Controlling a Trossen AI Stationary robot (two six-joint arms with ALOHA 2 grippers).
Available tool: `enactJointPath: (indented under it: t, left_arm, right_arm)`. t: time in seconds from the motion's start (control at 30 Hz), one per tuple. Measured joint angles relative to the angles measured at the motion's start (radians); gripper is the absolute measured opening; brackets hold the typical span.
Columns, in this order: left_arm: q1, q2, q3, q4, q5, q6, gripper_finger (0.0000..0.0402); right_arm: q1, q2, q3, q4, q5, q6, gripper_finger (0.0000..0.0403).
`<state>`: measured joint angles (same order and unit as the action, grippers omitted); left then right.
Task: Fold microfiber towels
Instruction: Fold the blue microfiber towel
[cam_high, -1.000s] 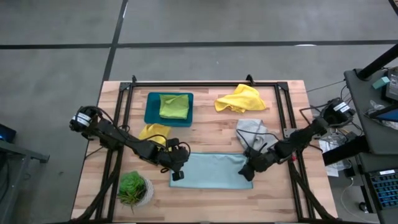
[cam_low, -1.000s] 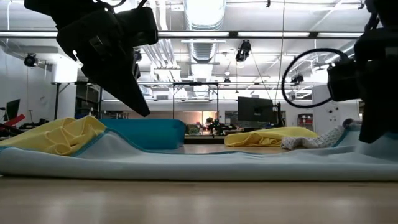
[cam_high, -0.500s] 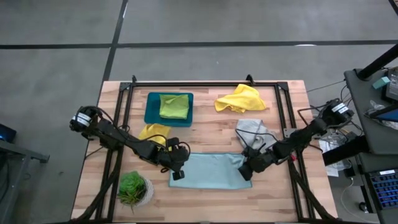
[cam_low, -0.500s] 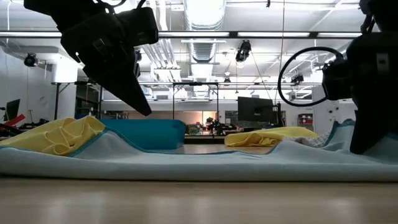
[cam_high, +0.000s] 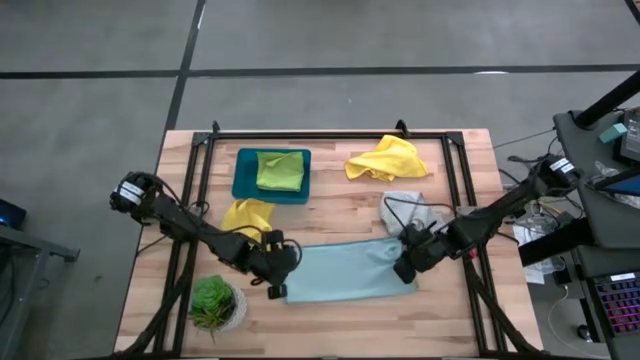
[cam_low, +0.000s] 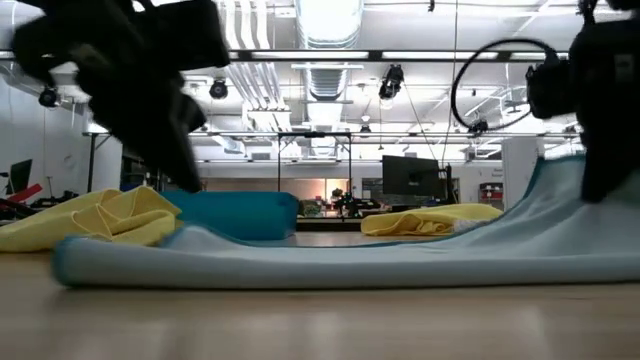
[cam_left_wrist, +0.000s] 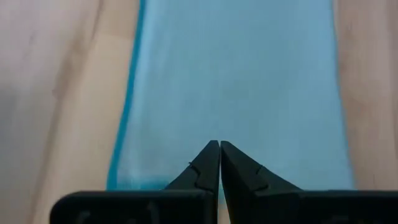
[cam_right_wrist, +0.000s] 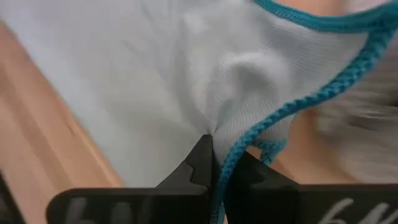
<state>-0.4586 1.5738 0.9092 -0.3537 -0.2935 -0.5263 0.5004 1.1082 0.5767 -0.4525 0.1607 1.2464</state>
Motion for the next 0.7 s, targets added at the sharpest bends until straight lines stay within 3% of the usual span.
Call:
enactJointPath:
  t: [0.13,0.27,0.47,0.7]
  left_arm:
    - [-0.027,0.000,-0.001,-0.030,0.001,-0.054,0.0000]
    - [-0.036,0.000,-0.018,-0.017,0.000,-0.071,0.0000]
    - [-0.035,0.000,-0.066,0.089,-0.002,-0.071,0.0000]
    - [-0.035,0.000,-0.111,0.176,-0.004,-0.071,0.0000]
  right_arm:
    - [-0.019,-0.027,0.099,-0.225,-0.001,-0.001,0.0009]
    - [-0.038,-0.017,0.180,-0.310,-0.011,0.000,0.0009]
    - [-0.050,0.046,0.236,-0.261,-0.062,0.018,0.0009]
    - [-0.074,0.133,0.255,-0.060,-0.090,0.009,0.0009]
